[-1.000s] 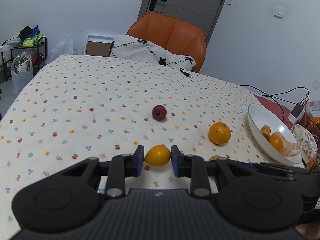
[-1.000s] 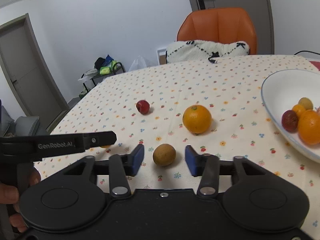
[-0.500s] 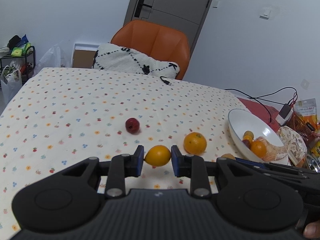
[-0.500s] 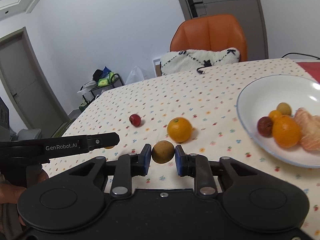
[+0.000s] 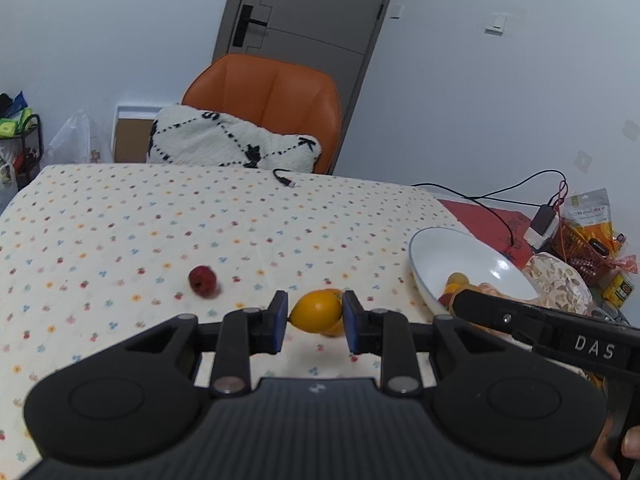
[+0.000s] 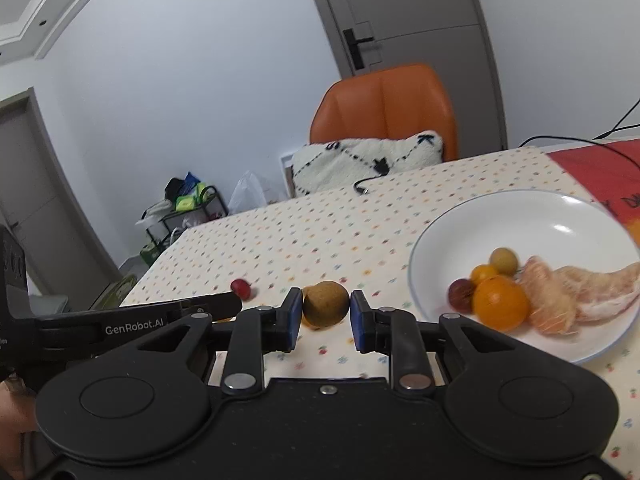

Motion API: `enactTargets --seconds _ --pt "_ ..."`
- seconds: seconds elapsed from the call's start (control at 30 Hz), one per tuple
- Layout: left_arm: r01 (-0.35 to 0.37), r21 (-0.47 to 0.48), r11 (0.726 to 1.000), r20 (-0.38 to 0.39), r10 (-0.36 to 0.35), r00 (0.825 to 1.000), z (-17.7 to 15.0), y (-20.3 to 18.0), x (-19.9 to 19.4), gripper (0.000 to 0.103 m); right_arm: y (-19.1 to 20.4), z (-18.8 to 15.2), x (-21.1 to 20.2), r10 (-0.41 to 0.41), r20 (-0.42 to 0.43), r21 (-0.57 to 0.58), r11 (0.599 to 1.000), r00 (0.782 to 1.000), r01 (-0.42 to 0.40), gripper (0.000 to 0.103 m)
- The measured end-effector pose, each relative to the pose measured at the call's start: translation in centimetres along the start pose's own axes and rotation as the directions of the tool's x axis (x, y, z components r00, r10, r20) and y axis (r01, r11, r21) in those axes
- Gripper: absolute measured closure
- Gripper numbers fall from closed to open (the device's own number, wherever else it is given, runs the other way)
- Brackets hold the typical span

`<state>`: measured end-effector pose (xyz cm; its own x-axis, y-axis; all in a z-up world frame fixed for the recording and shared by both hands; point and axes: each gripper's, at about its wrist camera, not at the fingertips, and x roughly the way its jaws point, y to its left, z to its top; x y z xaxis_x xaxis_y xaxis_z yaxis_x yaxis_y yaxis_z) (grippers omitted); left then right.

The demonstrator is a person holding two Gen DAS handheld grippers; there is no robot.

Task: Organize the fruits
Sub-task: 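Carry the lemon with the left gripper while the right gripper carries the kiwi to the plate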

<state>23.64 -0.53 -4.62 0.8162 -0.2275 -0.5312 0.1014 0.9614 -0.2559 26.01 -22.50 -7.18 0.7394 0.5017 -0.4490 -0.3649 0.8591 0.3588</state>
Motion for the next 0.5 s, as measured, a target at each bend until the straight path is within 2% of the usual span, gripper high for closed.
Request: enactTargets --seconds 0.5 --pt "0.056 0.051 0.997 0.041 -0.059 0.997 2.4 -3.6 1.1 0.076 -2.9 1.6 -2.8 -0.055 0.082 0.051 0.997 0.995 0.051 0.079"
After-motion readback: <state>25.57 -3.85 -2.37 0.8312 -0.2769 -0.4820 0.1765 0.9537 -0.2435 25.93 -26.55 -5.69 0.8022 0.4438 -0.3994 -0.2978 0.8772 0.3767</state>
